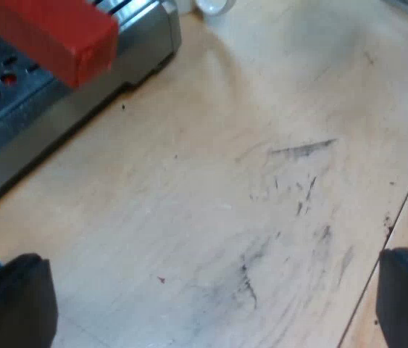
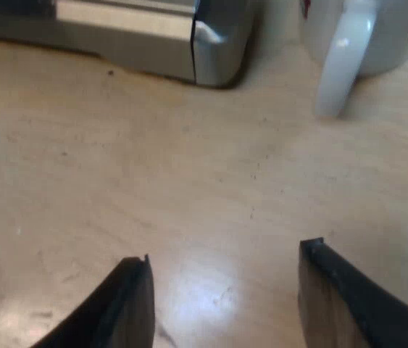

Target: Remove mug from coffee machine

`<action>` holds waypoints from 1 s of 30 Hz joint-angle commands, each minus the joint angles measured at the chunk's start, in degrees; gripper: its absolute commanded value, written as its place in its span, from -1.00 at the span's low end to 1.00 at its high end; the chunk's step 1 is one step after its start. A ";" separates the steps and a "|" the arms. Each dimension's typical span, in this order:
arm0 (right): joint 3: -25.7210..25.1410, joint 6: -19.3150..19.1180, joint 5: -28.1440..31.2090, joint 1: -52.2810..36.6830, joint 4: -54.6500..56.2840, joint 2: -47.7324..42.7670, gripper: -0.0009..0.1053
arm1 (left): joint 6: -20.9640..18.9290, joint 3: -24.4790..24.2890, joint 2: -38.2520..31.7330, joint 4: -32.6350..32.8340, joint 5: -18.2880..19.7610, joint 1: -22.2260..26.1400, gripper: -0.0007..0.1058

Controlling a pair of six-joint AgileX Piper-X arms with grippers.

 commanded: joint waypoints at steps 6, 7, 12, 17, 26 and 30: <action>-13.69 0.19 0.59 0.09 10.72 0.14 -0.08 | -3.93 -9.22 -0.37 3.87 0.22 -0.06 0.71; -14.92 0.33 0.57 0.09 10.75 0.63 -0.08 | -5.21 -10.49 -0.37 3.78 0.22 -0.06 0.71; -21.85 0.33 0.57 -0.06 10.72 6.45 -0.08 | -8.74 -15.01 2.00 3.81 -0.20 0.55 0.71; -25.61 0.33 2.96 -0.06 9.95 12.29 -0.08 | -9.27 -17.08 3.95 3.81 -0.20 5.84 0.71; -26.12 -3.48 3.87 -10.43 7.27 14.21 -0.08 | -8.77 -20.10 4.60 7.41 2.65 23.19 0.71; -26.12 -5.48 3.90 -14.98 7.43 13.62 -0.08 | -8.76 -21.07 4.60 8.16 2.65 27.65 0.71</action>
